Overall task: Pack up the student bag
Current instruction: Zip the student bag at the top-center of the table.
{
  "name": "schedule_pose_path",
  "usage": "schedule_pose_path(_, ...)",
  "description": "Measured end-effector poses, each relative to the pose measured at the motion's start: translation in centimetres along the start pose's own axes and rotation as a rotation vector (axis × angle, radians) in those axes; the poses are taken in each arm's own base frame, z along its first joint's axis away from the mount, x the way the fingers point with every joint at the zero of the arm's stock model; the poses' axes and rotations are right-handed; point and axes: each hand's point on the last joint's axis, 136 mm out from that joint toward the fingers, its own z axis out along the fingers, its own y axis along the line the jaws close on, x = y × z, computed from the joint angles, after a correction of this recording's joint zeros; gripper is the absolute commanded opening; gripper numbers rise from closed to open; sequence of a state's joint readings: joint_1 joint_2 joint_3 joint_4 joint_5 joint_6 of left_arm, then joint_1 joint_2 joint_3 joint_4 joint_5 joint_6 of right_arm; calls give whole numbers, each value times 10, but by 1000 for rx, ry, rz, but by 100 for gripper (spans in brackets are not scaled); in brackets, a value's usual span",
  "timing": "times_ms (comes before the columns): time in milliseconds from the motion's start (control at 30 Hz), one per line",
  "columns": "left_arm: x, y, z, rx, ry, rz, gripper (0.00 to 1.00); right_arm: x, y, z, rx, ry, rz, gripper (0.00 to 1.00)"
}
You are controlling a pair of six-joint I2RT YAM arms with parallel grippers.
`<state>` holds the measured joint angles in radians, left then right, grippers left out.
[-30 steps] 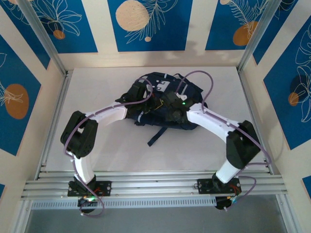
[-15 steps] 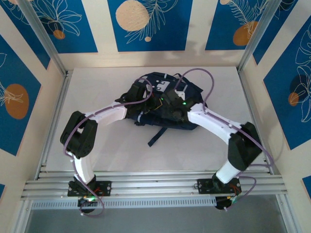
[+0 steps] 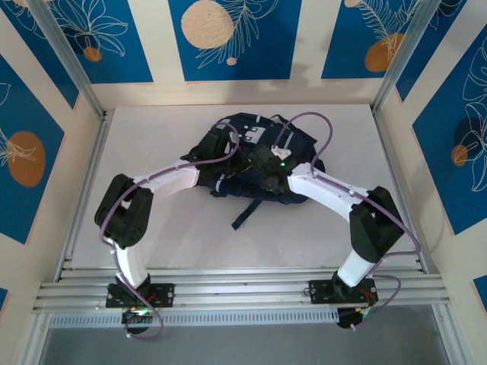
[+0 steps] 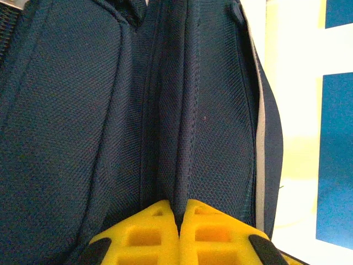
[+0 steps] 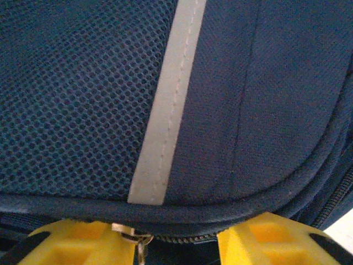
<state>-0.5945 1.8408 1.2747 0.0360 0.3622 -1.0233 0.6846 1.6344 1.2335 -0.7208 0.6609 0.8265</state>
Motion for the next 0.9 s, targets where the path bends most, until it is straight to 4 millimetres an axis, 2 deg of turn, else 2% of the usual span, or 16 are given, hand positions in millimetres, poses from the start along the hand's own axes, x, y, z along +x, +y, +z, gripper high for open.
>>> schedule_pose_path(167,0,-1,0,2,0,1,0,4,-1,2,-30,25,7,17)
schedule_pose_path(267,0,0,0,0,0,1,0,9,-2,5,-38,46,4,1)
schedule_pose_path(500,0,0,0,0,-1,2,0,8,-2,1,-78,70,-1,0)
schedule_pose_path(733,-4,7,-3,-14,4,32,0,11,-3,-5,-262,208,-17,0)
schedule_pose_path(900,-8,15,-7,-21,22,58,0,14,-19,-5,-347,301,-65,0)
